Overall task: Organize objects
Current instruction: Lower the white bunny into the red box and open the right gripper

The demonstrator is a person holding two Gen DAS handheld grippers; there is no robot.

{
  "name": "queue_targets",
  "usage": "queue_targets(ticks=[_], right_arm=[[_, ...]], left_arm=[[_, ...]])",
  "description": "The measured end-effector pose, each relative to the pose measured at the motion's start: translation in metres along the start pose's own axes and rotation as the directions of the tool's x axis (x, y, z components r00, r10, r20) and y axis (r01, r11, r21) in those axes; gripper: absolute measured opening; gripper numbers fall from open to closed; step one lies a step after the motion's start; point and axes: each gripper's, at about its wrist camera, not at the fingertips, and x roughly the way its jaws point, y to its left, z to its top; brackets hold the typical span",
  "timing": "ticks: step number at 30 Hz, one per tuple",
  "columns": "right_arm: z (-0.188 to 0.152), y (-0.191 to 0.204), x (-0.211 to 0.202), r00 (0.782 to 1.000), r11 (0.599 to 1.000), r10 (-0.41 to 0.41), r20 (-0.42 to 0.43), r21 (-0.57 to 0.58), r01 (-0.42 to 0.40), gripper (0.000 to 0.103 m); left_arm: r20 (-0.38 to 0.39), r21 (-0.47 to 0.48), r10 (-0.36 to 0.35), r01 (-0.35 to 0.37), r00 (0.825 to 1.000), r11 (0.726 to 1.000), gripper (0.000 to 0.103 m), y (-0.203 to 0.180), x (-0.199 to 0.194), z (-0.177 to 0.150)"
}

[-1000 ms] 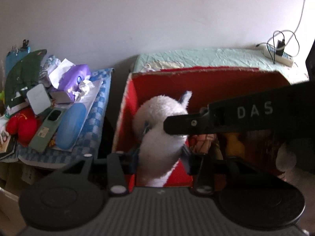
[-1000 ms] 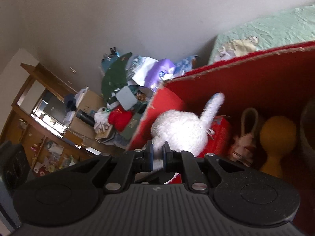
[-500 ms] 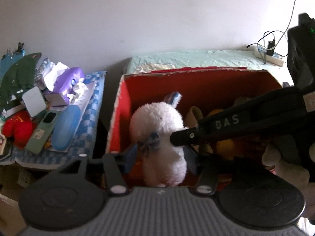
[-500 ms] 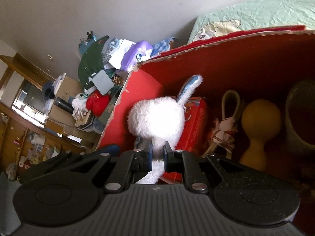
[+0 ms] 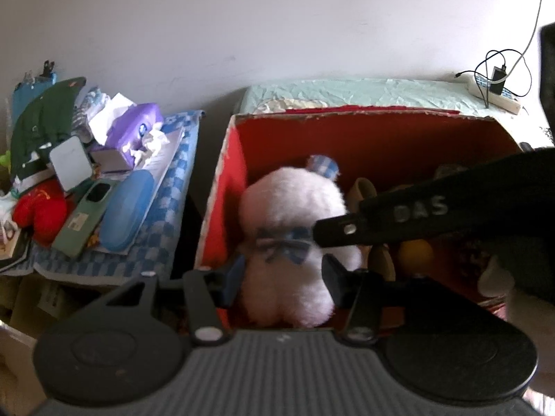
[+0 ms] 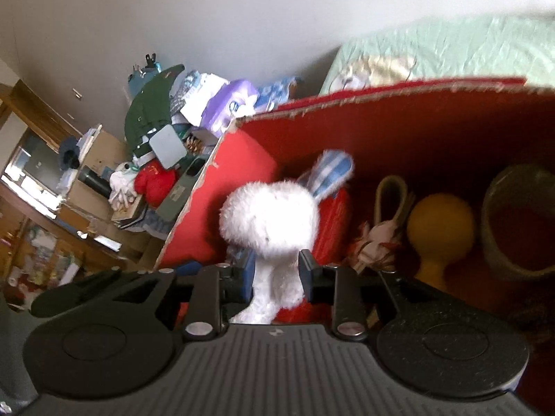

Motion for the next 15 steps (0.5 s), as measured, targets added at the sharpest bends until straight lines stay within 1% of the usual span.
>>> queue_targets(ticks=[3,6,9,15], right_arm=[[-0.002,-0.001,-0.007,1.000,1.000,-0.004,0.019,0.004,0.004,0.030],[-0.006,-0.001,-0.013,0.999,1.000,-0.022,0.036,-0.006,0.023,0.030],[-0.012,0.000,-0.017,0.997,0.997,-0.067,0.048,-0.025,0.069,0.030],[-0.023,-0.005,-0.031,0.992,0.994,-0.104,0.067,-0.019,0.106,0.030]], left_arm=[[-0.001,0.000,0.010,-0.010,1.000,1.000,0.053,-0.002,-0.003,0.000],[-0.008,0.000,0.015,-0.015,1.000,1.000,0.059,-0.006,-0.007,0.002],[-0.033,0.003,0.030,-0.030,0.999,1.000,0.059,-0.012,-0.007,0.004],[-0.067,-0.002,0.055,-0.055,0.996,0.998,0.060,-0.025,-0.008,0.005]])
